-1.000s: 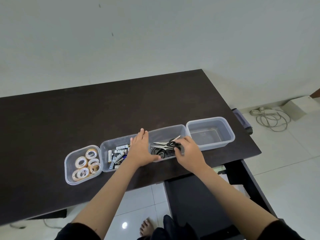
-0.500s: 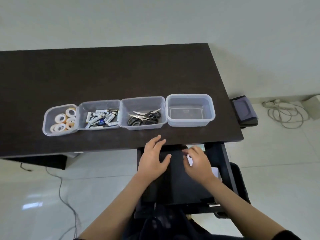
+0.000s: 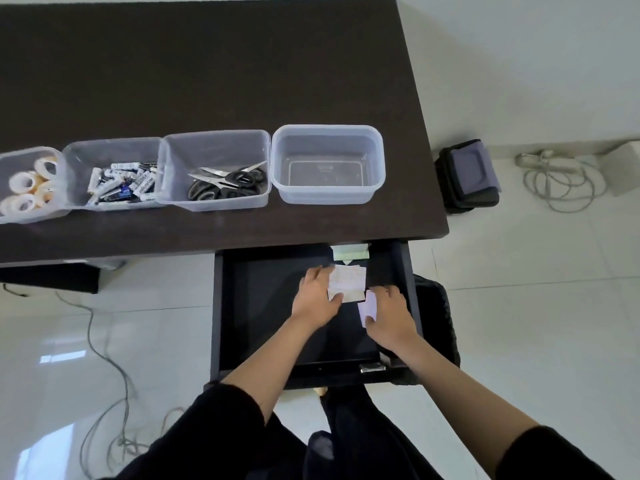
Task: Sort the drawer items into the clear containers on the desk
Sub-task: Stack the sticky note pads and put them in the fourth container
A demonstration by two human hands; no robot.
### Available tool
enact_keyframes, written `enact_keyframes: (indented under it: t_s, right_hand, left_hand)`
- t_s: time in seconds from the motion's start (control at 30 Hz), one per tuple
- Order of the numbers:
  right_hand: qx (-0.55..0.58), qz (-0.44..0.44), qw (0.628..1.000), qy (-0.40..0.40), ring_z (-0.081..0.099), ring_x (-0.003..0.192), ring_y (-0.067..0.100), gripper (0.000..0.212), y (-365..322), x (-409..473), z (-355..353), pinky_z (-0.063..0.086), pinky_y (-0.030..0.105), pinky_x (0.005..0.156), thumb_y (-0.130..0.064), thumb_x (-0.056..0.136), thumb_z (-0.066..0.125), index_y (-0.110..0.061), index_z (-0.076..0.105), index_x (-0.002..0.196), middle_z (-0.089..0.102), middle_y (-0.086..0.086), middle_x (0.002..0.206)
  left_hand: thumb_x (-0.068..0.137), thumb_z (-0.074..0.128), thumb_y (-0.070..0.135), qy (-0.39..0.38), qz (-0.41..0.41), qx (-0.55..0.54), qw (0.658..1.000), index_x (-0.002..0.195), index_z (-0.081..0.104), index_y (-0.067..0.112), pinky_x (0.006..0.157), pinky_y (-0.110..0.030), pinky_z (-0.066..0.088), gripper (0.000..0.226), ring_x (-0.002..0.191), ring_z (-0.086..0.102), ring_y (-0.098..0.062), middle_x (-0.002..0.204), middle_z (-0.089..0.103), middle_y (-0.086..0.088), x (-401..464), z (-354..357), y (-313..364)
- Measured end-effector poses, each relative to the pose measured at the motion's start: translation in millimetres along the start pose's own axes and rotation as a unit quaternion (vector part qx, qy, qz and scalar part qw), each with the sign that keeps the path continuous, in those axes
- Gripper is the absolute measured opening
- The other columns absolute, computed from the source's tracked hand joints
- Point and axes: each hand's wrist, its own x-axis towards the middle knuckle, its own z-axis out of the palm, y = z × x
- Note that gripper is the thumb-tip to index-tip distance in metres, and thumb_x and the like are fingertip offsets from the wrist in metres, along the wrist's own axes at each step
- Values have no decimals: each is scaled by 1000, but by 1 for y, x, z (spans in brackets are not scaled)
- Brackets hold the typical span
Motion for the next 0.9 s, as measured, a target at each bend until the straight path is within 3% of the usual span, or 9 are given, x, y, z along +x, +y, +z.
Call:
enact_keyframes:
  t_s: [0.2,0.4,0.5,0.63,0.73,0.8,0.9]
  right_hand:
    - [-28,-13,999,-21,26,134,26,58,5,2,5,43,35,97,-21,86,62,-19,33,137,28,6,144]
    - [-43,-27,998,-44,28,127,27,56,10,4,11,46,35,92,-9,80,65,-18,38,129,34,5,135]
    - [-56,-26,997,-46,30,127,27,62,11,6,13,43,34,97,-10,79,69,-18,36,131,37,6,134]
    - [-93,-21,993,-67,35,124,25,69,9,6,17,37,32,100,-33,71,78,-15,42,126,44,5,129]
    - [-109,-35,991,-70,35,122,24,67,9,1,22,34,32,100,-50,68,77,-17,51,122,46,2,124]
    - [-98,-41,992,-67,38,119,24,64,10,-1,23,36,33,99,-50,67,77,-17,53,116,46,3,120]
    - [12,-17,997,-77,53,103,24,47,13,-1,19,46,33,84,-35,72,77,-15,50,104,55,5,110]
  left_hand:
    - [83,64,25,-31,-37,62,997,140,36,37,95,-39,48,65,130,28,-25,143,25,-2,29,11,0]
    - [74,74,19,-38,-35,116,992,135,35,33,86,-39,51,74,122,34,-24,135,32,0,21,13,-7]
    - [71,78,23,-35,-60,110,991,134,35,29,87,-38,51,76,121,36,-24,134,34,-2,14,17,-13]
    - [64,84,26,-17,-135,72,988,127,40,20,91,-37,47,76,117,43,-25,126,40,-6,0,19,-24]
    - [68,80,18,10,-140,8,990,118,43,17,79,-34,49,63,98,55,-23,121,43,-6,-13,16,-30]
    - [73,73,13,31,-130,-36,990,115,44,16,69,-31,47,52,83,55,-18,120,41,-5,-21,12,-31]
    - [76,69,9,59,-136,-101,984,116,46,17,70,-25,44,46,75,50,-6,119,39,-4,-32,6,-35]
